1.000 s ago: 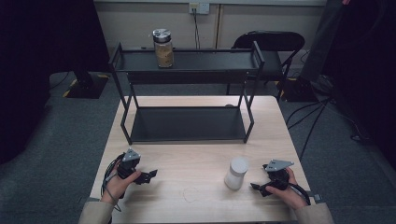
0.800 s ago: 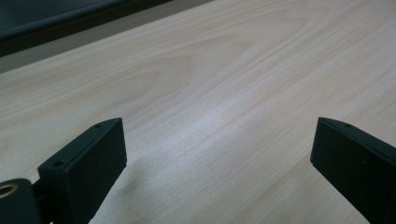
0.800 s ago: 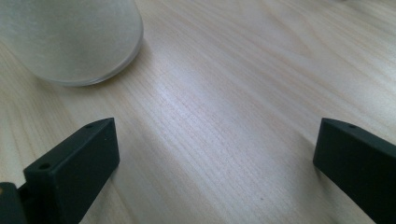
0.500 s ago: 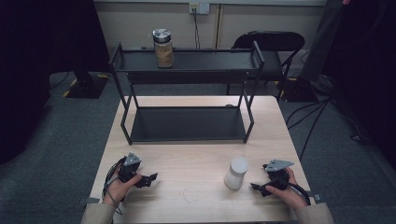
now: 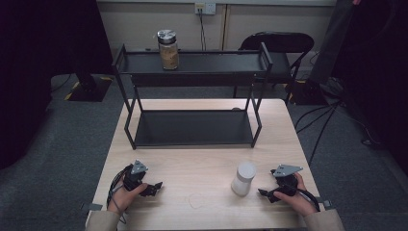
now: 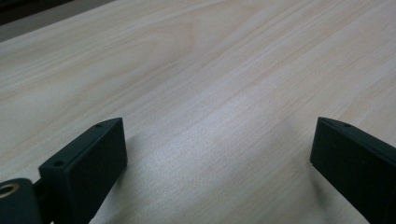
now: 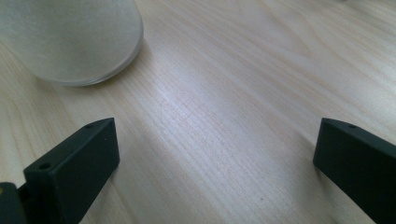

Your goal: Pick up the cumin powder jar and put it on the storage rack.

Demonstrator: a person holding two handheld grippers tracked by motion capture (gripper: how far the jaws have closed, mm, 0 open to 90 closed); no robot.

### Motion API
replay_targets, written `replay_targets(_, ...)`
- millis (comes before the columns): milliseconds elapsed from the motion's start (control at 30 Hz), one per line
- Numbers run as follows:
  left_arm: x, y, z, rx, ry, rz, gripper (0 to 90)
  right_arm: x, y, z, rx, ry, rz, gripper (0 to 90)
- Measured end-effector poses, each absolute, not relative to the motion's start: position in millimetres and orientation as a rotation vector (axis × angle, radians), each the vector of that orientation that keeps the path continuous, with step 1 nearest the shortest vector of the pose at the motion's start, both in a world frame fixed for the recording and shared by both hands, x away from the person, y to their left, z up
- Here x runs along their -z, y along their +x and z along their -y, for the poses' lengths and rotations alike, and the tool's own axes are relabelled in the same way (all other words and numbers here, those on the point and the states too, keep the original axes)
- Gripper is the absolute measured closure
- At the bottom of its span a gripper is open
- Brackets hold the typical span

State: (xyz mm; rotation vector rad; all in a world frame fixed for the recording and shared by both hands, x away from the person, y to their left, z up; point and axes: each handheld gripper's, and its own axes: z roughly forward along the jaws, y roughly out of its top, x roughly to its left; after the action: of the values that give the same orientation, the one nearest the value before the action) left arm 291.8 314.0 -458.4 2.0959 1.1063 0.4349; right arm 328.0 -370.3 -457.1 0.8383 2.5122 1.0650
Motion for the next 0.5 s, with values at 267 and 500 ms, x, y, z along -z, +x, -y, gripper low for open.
replay_targets(267, 460.9, 288.6, -309.7, -0.476, 2.128, -1.066, 0.8, 457.0, 328.0, 370.3, -1.065, 0.838, -2.512, 0.0)
replay_targets(500, 464.2, 286.0, -310.7, -0.485, 2.114, -1.06, 0.0, 457.0, 328.0, 370.3, -1.065, 0.839, -2.512, 0.0)
